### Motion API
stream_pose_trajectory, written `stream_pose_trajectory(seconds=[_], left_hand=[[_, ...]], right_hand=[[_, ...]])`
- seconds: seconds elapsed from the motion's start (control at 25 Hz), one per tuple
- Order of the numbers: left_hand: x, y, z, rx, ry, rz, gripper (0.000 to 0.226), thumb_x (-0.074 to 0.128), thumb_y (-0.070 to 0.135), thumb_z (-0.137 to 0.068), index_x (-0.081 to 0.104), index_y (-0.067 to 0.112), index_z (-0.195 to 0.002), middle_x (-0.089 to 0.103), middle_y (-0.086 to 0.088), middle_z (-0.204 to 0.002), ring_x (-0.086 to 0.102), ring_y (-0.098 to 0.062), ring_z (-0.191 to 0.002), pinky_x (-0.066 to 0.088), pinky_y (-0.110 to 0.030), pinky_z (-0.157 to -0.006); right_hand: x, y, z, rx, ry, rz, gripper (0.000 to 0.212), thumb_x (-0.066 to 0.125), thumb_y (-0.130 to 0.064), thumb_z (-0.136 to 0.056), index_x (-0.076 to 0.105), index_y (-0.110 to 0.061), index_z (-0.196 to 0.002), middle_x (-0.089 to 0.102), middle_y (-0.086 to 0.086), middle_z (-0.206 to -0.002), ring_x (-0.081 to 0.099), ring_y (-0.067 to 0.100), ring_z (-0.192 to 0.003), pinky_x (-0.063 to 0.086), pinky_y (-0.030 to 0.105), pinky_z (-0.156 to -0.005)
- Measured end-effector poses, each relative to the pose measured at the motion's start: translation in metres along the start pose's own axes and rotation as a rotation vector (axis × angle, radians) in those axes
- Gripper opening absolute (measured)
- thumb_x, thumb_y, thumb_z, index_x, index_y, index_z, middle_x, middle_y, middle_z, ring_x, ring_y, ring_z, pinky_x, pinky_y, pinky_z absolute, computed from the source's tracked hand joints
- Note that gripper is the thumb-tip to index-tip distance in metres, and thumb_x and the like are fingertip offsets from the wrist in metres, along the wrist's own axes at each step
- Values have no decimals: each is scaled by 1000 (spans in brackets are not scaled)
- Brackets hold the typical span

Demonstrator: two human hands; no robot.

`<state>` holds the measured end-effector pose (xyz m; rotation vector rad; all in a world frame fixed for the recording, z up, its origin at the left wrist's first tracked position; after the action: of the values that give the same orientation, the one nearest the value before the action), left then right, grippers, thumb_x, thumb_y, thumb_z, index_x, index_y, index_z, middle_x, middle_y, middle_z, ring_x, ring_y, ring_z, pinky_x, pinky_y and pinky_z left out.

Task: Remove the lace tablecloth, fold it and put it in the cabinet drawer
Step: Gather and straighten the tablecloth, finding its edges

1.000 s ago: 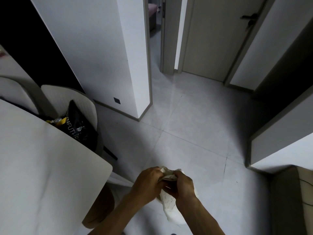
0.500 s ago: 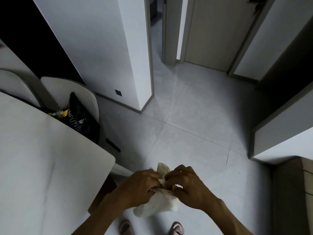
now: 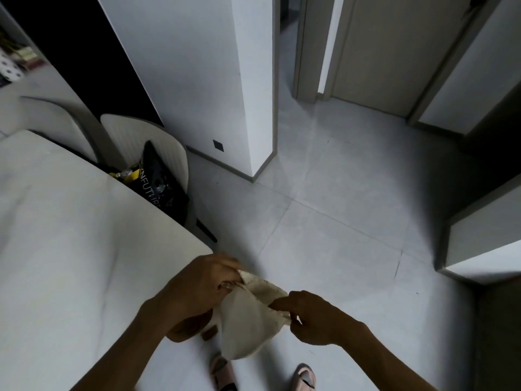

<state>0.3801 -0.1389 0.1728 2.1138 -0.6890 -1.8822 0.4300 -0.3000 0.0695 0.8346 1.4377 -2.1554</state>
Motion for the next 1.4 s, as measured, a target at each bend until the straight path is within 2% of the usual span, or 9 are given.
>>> stream_pose_trajectory(seconds=[0.16, 0.36, 0.64, 0.88, 1.0, 1.08, 1.16, 1.24, 1.4], left_hand=[[-19, -17, 1, -43, 16, -21, 20, 79, 11, -73, 78, 3, -92, 77, -12, -89, 74, -24, -79, 63, -35, -72], [-40, -35, -1, -94, 161, -45, 18, 77, 9, -79, 77, -6, -89, 76, -18, -86, 75, -28, -76, 63, -37, -68], [-60, -40, 1, -50, 119, -25, 35, 88, 3, -64, 76, 0, -97, 77, -13, -93, 74, -20, -82, 61, -26, -72], [-73, -33, -5, -14, 90, -18, 29, 77, 21, -76, 76, 3, -99, 77, -10, -95, 71, -15, -87, 58, -18, -76], [-80, -37, 0, -40, 109, 49, 38, 65, 38, -85, 76, 5, -101, 75, -1, -97, 69, -8, -88, 55, -10, -78], [-85, -46, 5, -85, 116, 67, 43, 61, 44, -88, 76, 6, -102, 73, 4, -99, 68, -4, -89, 58, -14, -76], [-86, -59, 10, -108, 105, 51, 36, 68, 36, -84, 76, 7, -103, 74, 3, -99, 68, -1, -90, 57, -12, -74], [-86, -81, 13, -175, 98, -21, 33, 73, 33, -83, 75, 9, -105, 76, 2, -101, 70, -5, -89, 56, -12, -73], [-78, -116, 16, -318, 99, -69, 25, 74, 27, -85, 77, 11, -103, 76, -3, -96, 69, -12, -82, 58, -23, -69]], right_hand=[[49, 17, -20, 107, -150, 108, 66, 58, -25, -88, 35, -39, -148, 55, -4, -143, 57, 23, -123, 42, 26, -98], [72, 53, -19, 281, 39, 90, 57, 51, -41, -94, 37, -36, -148, 49, -17, -147, 56, 12, -124, 43, 22, -96], [49, 75, -22, 338, 268, 110, 46, 49, -49, -97, 48, -38, -141, 53, -7, -123, 54, 15, -103, 45, 24, -74], [28, 57, -51, 188, 373, -208, 46, 67, -33, -91, 59, -25, -135, 42, -8, -146, 46, 15, -124, 39, 24, -101], [16, 72, -58, 298, 398, -161, 29, 64, -33, -93, 72, -17, -115, 59, -8, -127, 57, 17, -110, 45, 24, -87], [8, 80, -56, 338, 388, -154, 24, 63, -32, -95, 75, -11, -96, 70, -1, -98, 63, 19, -89, 41, 22, -71], [-6, 85, -51, 346, 395, -81, 27, 62, -30, -95, 67, -11, -76, 64, 2, -75, 59, 20, -73, 35, 25, -62], [-33, 85, -42, 340, 447, 43, 26, 61, -27, -95, 59, -14, -72, 65, 5, -75, 61, 24, -74, 39, 29, -61], [-101, 65, -14, 244, 614, 294, 13, 64, -20, -91, 69, -9, -85, 71, 4, -85, 64, 27, -83, 50, 35, -64]])
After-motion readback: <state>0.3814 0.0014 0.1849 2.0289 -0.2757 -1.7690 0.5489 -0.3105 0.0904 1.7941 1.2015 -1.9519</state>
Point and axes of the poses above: each hand's wrist, its own z-axis away from the middle knuckle, its own x-axis out of the palm, y = z × x, the point moved 8 cm from there along -z, towards the middle knuckle
